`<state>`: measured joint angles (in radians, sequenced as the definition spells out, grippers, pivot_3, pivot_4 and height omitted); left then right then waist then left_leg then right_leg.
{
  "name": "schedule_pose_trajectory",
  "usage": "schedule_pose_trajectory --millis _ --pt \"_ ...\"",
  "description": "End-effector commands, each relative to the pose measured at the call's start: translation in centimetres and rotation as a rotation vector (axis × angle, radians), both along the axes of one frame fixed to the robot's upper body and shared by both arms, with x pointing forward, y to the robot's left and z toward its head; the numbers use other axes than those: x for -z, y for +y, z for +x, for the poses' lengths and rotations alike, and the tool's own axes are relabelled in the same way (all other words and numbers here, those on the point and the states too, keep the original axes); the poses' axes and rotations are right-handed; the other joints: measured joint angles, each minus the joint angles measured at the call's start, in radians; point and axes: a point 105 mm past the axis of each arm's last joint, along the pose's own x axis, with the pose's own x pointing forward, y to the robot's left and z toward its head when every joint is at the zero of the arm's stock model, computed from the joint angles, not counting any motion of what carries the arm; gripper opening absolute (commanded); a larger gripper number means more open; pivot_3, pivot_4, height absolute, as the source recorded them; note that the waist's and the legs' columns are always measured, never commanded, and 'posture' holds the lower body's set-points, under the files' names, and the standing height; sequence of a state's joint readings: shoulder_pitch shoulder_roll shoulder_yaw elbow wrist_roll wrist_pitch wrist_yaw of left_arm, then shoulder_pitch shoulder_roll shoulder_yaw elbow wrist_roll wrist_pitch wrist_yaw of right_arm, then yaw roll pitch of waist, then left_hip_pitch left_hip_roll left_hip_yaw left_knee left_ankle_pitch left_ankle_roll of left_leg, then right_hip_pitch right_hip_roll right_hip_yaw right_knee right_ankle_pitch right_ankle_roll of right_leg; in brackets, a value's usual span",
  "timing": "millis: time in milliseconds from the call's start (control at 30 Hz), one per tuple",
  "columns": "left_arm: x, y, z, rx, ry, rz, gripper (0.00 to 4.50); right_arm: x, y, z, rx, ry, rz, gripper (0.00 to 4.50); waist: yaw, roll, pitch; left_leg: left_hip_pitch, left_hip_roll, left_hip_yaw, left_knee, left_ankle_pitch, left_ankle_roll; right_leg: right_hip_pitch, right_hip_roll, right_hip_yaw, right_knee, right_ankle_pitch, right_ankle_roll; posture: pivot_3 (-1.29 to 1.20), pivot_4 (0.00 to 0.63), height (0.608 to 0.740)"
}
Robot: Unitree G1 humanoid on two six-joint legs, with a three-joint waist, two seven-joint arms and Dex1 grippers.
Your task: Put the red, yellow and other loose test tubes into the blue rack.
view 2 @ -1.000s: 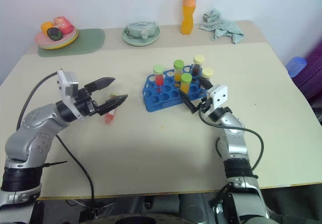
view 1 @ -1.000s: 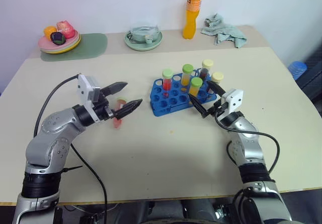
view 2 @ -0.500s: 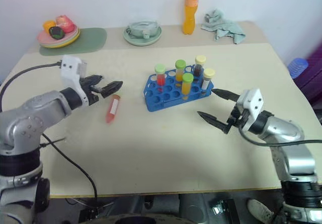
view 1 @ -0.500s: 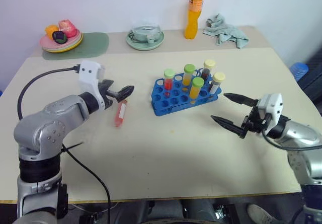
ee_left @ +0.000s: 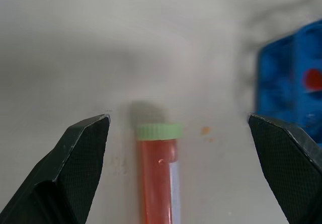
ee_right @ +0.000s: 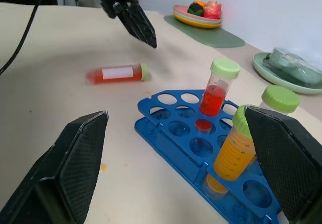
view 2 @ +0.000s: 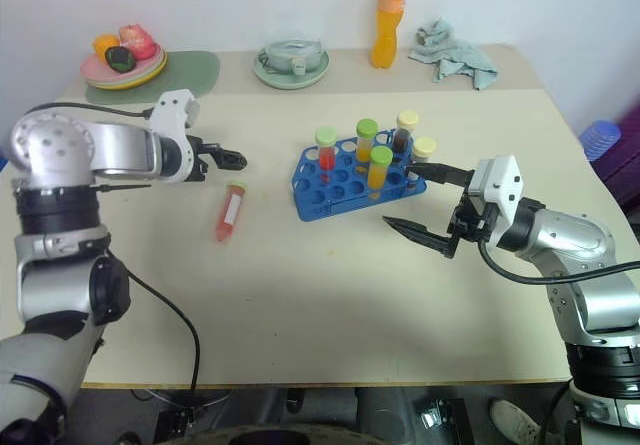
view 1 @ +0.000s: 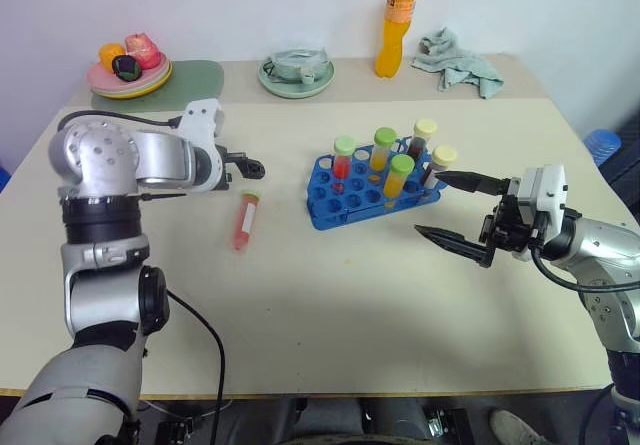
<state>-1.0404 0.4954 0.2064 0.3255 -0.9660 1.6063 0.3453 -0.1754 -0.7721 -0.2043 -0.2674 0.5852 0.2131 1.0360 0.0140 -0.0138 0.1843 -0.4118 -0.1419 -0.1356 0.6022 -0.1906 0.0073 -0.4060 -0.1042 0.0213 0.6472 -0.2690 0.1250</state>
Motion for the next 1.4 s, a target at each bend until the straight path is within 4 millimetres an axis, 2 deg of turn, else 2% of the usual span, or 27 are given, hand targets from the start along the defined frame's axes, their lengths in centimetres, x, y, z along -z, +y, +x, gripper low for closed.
schedule_pose_trajectory --millis 33,300,500,633,1167,1267,1400 --pt "-0.3 -0.3 0.4 -0.012 0.093 0.000 4.50 -0.9 0.6 -0.3 -0.007 -0.051 0.005 4.42 0.000 0.000 0.000 0.000 0.000 0.000 0.000 0.000 0.000 0.000 0.000 0.000 0.000 0.000 0.000 0.00 0.150 0.739" --pt "-0.9 -0.4 0.3 -0.062 0.317 0.010 4.50 -0.8 0.3 -0.6 0.045 -0.065 0.017 4.42 -0.002 -0.001 0.000 -0.008 0.000 -0.001 0.010 -0.001 -0.003 -0.005 0.001 0.000 0.003 0.000 0.001 0.00 0.150 0.739" --pt "-0.4 -1.0 -0.5 -0.089 0.465 0.005 4.50 -0.6 0.2 -1.0 0.077 -0.064 0.025 4.42 -0.002 -0.001 0.001 -0.010 -0.001 -0.001 0.012 -0.001 -0.003 -0.006 0.001 0.000 0.003 0.001 0.002 0.00 0.150 0.739" --pt "0.8 -0.9 -0.8 -0.097 0.513 0.040 4.50 -0.6 0.2 -1.0 0.089 -0.071 0.031 4.42 -0.002 -0.001 0.001 -0.010 -0.001 -0.001 0.012 -0.001 -0.003 -0.006 0.001 0.000 0.003 0.001 0.002 0.00 0.150 0.739" --pt "4.1 -0.5 -0.1 -0.092 0.448 0.167 4.50 -0.6 0.6 -1.0 0.111 -0.077 0.048 4.42 -0.002 -0.001 0.000 -0.013 -0.001 0.000 0.013 0.000 -0.005 -0.008 0.001 0.001 0.003 0.001 0.002 0.00 0.150 0.739" --pt "4.7 -0.2 0.2 -0.110 0.412 0.194 3.60 -0.6 0.7 -1.1 0.110 -0.078 0.045 4.50 0.000 0.001 -0.001 -0.012 -0.001 0.000 0.013 0.000 -0.005 -0.007 0.001 0.001 0.004 0.001 0.002 0.00 0.150 0.739" --pt "4.9 -0.4 0.2 -0.107 0.407 0.181 1.61 -0.7 0.8 -1.1 0.109 -0.077 0.045 4.50 0.002 0.002 -0.002 -0.008 -0.001 -0.001 0.013 -0.002 -0.001 -0.003 0.001 0.000 0.005 0.001 0.002 0.00 0.150 0.739"
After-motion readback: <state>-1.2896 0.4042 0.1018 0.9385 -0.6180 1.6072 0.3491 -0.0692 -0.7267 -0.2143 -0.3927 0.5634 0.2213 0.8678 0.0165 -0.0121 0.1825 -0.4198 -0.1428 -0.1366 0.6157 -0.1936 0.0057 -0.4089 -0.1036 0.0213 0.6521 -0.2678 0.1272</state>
